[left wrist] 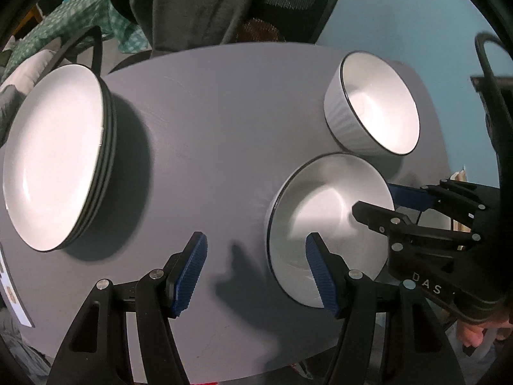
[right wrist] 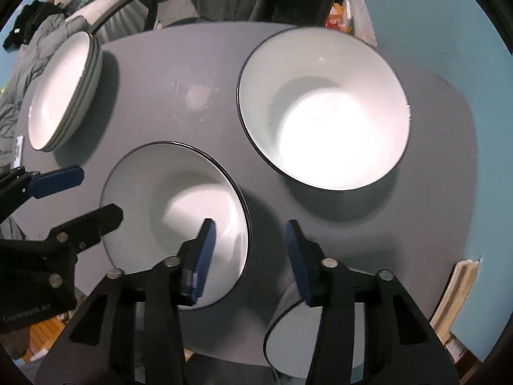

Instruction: Organize plates and bowls

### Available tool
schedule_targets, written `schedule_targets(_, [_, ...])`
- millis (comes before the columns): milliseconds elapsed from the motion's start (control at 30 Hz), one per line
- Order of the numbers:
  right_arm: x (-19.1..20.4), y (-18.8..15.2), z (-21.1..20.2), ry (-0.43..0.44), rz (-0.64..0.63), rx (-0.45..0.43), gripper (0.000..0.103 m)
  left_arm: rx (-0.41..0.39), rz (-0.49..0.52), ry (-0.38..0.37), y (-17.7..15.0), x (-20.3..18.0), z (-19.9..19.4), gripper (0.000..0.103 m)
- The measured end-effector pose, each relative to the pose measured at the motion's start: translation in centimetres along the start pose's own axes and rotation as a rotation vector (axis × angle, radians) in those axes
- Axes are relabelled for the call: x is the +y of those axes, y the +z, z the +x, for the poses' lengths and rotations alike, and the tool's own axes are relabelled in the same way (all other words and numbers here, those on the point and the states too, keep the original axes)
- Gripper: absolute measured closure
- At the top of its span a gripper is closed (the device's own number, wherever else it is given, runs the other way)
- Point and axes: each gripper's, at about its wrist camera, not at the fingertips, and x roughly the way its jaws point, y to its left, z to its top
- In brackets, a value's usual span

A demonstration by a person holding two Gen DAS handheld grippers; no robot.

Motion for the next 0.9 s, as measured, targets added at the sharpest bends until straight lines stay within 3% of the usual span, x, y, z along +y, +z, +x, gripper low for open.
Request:
schedule_targets(200, [0.0, -0.2, 0.7, 0.042, 0.043, 0.015, 0.080, 0.037, 0.017, 0.001, -0.1, -0.6, 1.3, 0.039])
schedule_targets(300, [-0.4, -0.4, 1.1, 0.047, 0.071, 0.021, 0.086, 0.036, 0.026, -0.006, -0.3, -0.8, 1.4, 0.047])
schedule_targets(433, [-0.7, -1.0, 1.4, 0.063, 0.115, 0.026, 0.089, 0.077, 0.033, -0.001, 0.1, -0.6, 2.2, 0.074])
schedule_targets(467, [-0.8, -1.1, 1.4, 0.067, 0.123, 0.028, 0.089, 0.091, 0.032, 0.002, 0.2, -0.6, 2.5, 0.077])
schedule_targets(633, [-0.5, -2.0, 1.5, 0.073, 0.151, 0.041, 0.089, 0.108, 0.020, -0.014, 0.2, -0.1, 2.8, 0.082])
schedule_targets(900, [1.0, -2.8, 1.4, 0.137, 0.175, 0.058, 0.091, 0.120, 0.017, -0.001, -0.7, 1.4, 2.1, 0.082])
